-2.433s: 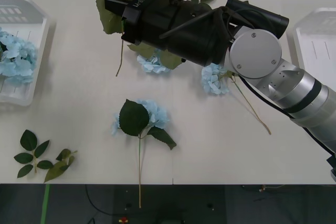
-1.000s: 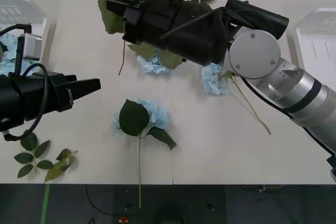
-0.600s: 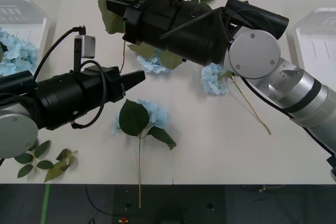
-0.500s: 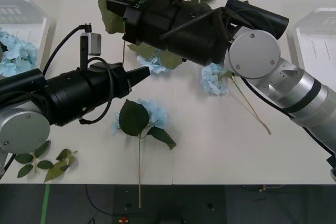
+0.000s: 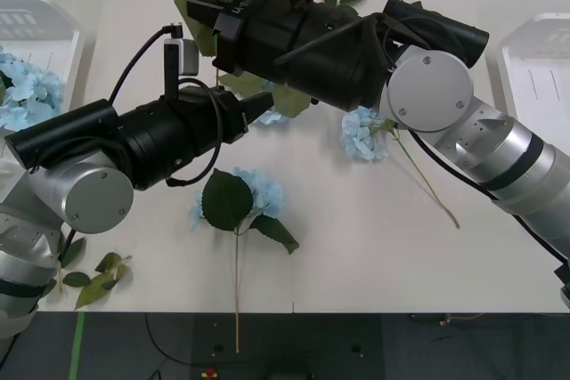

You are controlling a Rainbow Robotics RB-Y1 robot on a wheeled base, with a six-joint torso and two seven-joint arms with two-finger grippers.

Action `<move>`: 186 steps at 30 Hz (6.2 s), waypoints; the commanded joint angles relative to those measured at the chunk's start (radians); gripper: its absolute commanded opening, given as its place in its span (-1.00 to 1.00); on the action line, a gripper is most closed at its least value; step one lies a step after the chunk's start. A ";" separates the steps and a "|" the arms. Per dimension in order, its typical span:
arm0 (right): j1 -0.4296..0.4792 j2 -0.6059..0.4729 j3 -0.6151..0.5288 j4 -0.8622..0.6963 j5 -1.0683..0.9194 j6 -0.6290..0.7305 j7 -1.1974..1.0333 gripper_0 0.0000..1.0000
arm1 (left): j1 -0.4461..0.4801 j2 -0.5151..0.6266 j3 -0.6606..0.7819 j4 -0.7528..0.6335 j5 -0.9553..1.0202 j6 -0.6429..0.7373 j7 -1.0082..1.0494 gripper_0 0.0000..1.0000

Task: Place the red flowers into the right box and the blue flowers into the left box. If a person shows an open palm, hand one flower to the person first, then continue sorting.

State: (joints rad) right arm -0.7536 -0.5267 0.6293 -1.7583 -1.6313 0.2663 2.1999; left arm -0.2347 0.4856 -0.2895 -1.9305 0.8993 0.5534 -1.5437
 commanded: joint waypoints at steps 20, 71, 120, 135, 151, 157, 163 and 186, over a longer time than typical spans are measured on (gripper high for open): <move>-0.046 0.011 0.003 -0.012 0.007 -0.021 0.014 -1.00 | -0.069 -0.015 -0.031 0.021 -0.053 -0.035 -0.039 -1.00; -0.096 -0.328 -0.329 0.364 0.067 0.680 -0.065 0.72 | -0.164 0.565 0.207 0.828 0.886 -0.029 -0.042 -1.00; -0.184 -0.044 -0.313 1.017 0.893 0.530 -0.025 0.75 | 0.273 0.582 0.369 0.268 1.276 0.042 -0.237 1.00; -0.247 0.024 -0.264 1.183 0.923 0.449 -0.008 0.75 | 0.301 0.315 0.538 -0.062 0.599 0.655 0.034 1.00; -0.262 0.068 -0.209 1.313 0.926 0.384 -0.011 0.75 | 0.262 0.159 -0.059 -0.459 -0.204 0.774 0.586 1.00; -0.260 0.082 -0.181 1.367 0.918 0.378 -0.014 0.73 | 0.189 0.151 -0.250 -0.429 -0.396 0.774 0.706 1.00; -0.260 0.102 -0.174 1.404 0.910 0.378 -0.014 0.12 | 0.086 0.117 -0.356 -0.295 -0.504 0.774 0.735 1.00; -0.256 0.106 -0.158 1.462 0.884 0.432 0.015 -1.00 | -0.094 0.001 -0.565 0.062 -0.672 0.746 0.775 1.00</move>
State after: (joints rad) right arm -1.0677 -0.4272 0.4467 -0.3451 -0.7356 0.6513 2.1718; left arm -0.2844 0.5361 -0.8260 -1.9013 0.2609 1.3195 -0.7800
